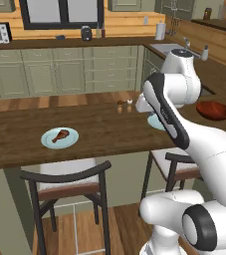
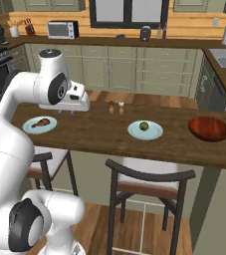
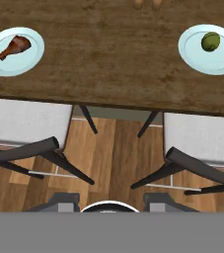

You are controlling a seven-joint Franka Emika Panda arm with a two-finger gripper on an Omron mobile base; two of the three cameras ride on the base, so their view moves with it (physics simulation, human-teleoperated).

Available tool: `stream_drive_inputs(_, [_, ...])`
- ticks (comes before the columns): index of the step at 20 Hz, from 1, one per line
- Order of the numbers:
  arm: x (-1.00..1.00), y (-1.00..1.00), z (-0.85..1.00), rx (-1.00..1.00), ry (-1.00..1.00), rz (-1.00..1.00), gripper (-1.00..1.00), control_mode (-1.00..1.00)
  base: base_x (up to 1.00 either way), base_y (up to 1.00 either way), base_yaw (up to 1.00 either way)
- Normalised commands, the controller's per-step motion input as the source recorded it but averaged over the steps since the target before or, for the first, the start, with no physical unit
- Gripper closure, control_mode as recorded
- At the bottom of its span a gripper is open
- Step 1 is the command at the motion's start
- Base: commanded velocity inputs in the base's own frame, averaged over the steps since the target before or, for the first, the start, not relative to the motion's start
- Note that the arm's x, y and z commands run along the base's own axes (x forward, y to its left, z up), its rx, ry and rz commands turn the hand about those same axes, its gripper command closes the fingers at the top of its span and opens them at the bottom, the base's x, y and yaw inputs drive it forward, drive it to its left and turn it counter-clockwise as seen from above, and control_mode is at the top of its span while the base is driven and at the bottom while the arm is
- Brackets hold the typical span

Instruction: Pick the chicken drumstick and lime from their plates and place them in the bowl. Then put the bowl in the fridge.

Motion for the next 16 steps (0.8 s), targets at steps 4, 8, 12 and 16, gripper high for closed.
stream_drive_inputs(4, [0.0, 0.0, 0.0, 0.0, 0.0, 0.0, -1.0, 1.0, 0.0, 0.09, -0.01])
stream_drive_inputs(8, [0.0, 0.0, 0.0, 0.0, 0.0, 0.0, -1.0, 1.0, 0.0, 0.59, -0.03])
stream_drive_inputs(12, [0.0, 0.0, 0.0, 0.0, 0.0, 0.0, -1.0, 1.0, 0.0, 0.86, -0.01])
stream_drive_inputs(16, [0.0, 0.0, 0.0, 0.0, 0.0, 0.0, -1.0, 1.0, 0.05, 0.83, 0.0])
